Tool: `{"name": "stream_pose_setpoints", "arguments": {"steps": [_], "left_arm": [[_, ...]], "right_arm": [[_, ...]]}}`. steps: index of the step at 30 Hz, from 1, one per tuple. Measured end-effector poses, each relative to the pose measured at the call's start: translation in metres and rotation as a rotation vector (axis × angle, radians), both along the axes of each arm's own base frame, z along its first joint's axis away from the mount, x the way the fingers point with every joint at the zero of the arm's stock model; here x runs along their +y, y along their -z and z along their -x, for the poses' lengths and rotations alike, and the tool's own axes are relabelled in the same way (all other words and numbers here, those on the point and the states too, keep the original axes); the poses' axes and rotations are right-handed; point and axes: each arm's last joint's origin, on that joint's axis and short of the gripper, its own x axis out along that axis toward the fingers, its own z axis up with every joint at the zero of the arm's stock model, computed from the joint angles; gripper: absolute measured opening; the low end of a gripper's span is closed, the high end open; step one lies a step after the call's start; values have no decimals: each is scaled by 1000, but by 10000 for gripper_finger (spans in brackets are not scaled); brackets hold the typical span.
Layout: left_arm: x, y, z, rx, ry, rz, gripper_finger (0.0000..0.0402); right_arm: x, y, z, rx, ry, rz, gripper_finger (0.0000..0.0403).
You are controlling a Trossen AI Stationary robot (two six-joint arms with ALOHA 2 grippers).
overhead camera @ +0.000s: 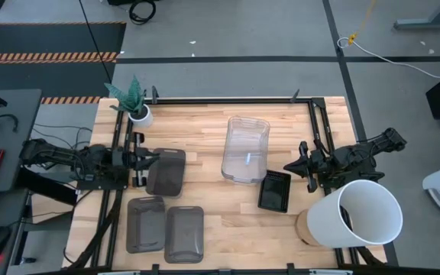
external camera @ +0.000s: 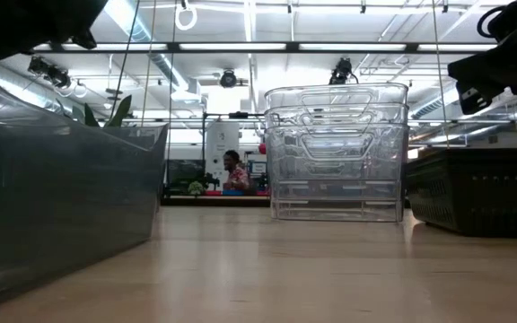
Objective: Stack baskets by color
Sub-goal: Stack the bottom right gray bin on the top gray bin
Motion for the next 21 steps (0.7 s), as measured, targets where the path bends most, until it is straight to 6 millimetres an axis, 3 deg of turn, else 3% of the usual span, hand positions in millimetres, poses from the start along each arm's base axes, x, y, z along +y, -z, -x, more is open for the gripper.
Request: {"name": "stream_pose_setpoints", "arguments": {"steps": [7,9,15,21], "left_arm": [[0,0,-1,1,61,152,31],[1,2,-5,68,30,221,25],[-1,-20,-27,309,-12,394,11],[-25,-32,-57,528,116,481,16]], "right_arm": [[0,0,0,0,-9,0,14],[0,0,0,0,-9,0,14],[0,0,0,1,-9,0,16],[0,0,0,0,-9,0,16]]}}
